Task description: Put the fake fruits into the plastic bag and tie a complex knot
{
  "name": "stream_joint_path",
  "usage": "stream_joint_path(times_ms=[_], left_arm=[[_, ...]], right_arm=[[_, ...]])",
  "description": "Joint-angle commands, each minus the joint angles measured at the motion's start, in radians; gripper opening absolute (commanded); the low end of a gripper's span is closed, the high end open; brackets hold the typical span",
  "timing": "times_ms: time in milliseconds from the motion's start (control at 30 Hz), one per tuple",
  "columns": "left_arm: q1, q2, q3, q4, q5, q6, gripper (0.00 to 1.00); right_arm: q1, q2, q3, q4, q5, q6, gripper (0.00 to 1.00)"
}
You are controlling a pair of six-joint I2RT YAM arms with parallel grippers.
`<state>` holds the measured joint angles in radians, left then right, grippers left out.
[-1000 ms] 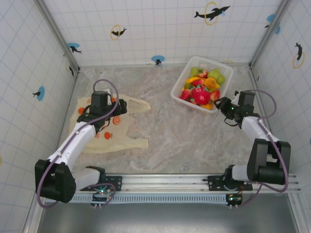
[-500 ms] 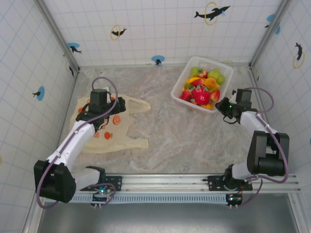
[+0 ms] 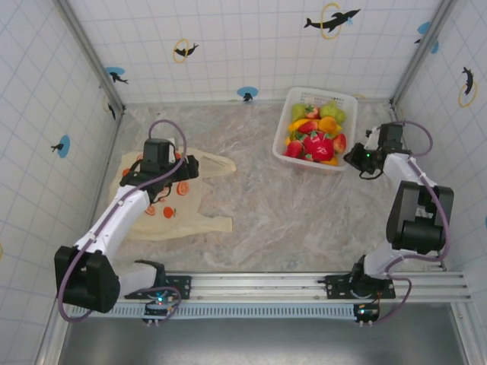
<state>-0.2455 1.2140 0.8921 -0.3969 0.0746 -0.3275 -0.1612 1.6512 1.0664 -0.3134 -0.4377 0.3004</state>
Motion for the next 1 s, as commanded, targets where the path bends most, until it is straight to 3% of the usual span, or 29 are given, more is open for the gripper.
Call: stream_joint_path(times_ms=[0, 133, 267, 633, 967], left_arm=[[-0.017, 0.021, 0.042, -0.052, 0.053, 0.033, 0.91], [-0.040, 0.042, 0.051, -0.094, 0.037, 0.026, 0.88], [-0.095, 0.064, 0.041, -0.134, -0.063, 0.012, 0.88], [-0.263, 0.289, 0.071, -0.165, -0.299, 0.008, 0.92], [-0.347, 0.510, 0.147, -0.221, -0.595, -0.016, 0.93]], right_arm=[[0.011, 0.071, 0.094, 0.011, -0.036, -0.089, 0.09], [0.029, 0.141, 0.169, -0.016, -0.030, -0.093, 0.12], [0.029, 0.096, 0.122, 0.041, -0.009, -0.054, 0.30], [-0.028, -0.343, -0.184, 0.219, 0.184, 0.125, 0.69], [0.045, -0.567, -0.351, 0.209, 0.158, 0.185, 0.72]])
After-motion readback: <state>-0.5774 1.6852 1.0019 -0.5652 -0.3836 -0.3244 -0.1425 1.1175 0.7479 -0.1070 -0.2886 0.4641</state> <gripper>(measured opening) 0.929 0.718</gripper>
